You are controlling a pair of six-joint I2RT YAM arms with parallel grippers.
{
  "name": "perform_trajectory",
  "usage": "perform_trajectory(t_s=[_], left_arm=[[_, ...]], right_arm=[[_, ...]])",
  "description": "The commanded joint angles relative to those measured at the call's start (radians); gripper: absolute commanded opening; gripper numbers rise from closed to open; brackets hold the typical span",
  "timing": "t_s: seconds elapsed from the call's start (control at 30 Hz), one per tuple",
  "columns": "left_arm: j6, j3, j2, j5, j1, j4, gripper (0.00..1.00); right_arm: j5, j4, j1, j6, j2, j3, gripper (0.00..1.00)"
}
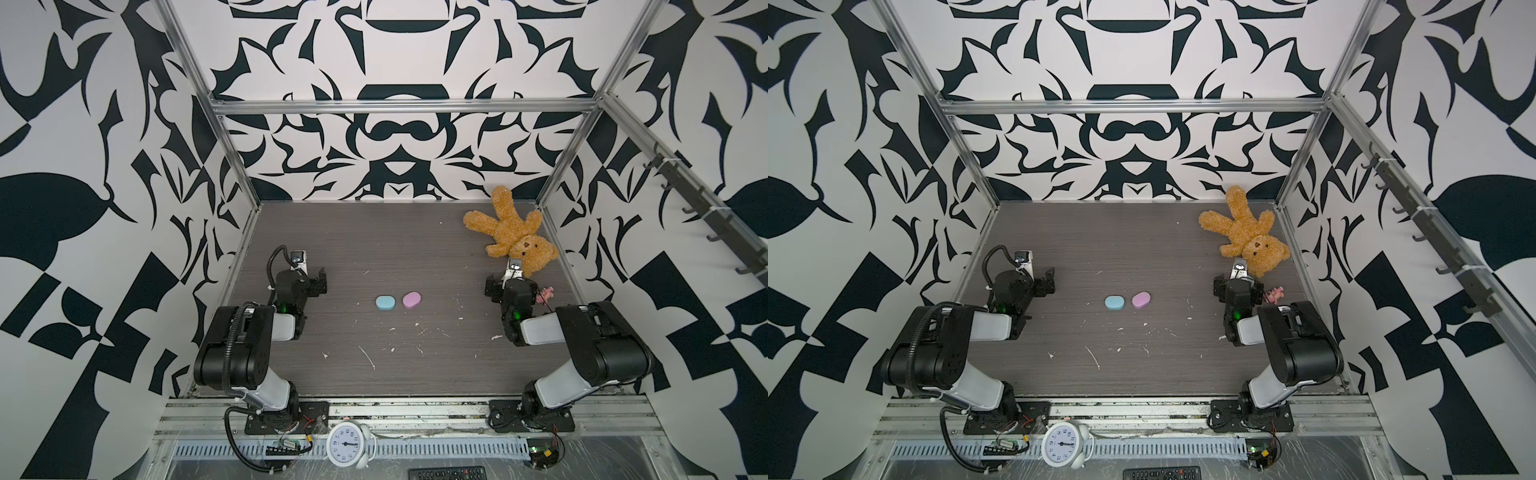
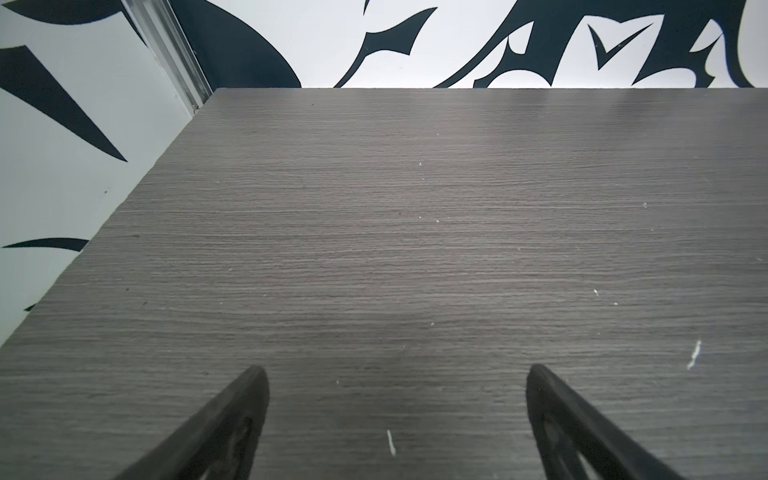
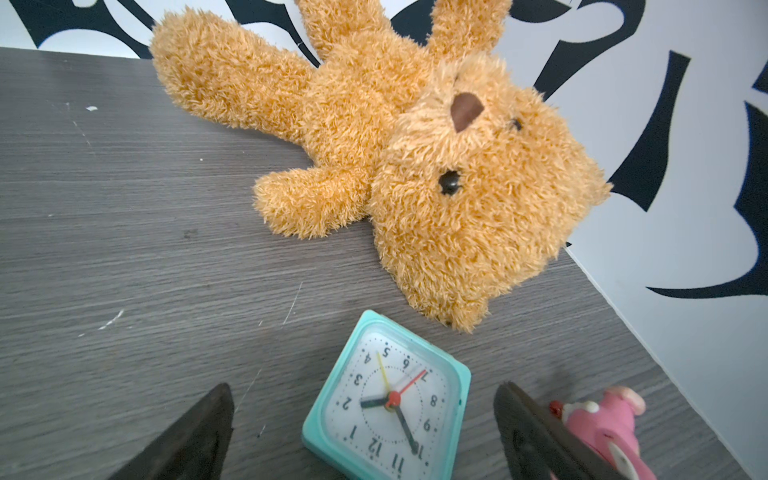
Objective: Insert wireless bluetooth earbuds into charging case
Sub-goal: Reset both arms
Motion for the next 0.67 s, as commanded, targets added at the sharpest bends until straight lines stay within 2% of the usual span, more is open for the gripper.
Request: perform_trajectory(t_s=[0.0, 0.63], left_arm=[[-0.005, -0.013, -0.004, 0.01, -0.002, 0.029, 0.99], [-0.005, -0.014, -0.004, 0.011, -0.002, 0.029, 0.99]], right_arm=[[-0.002, 0.025, 0.0, 0.017, -0.016, 0.021, 1.0], [-0.015, 0.036, 0.001, 0.014, -0.014, 0.018, 1.0]])
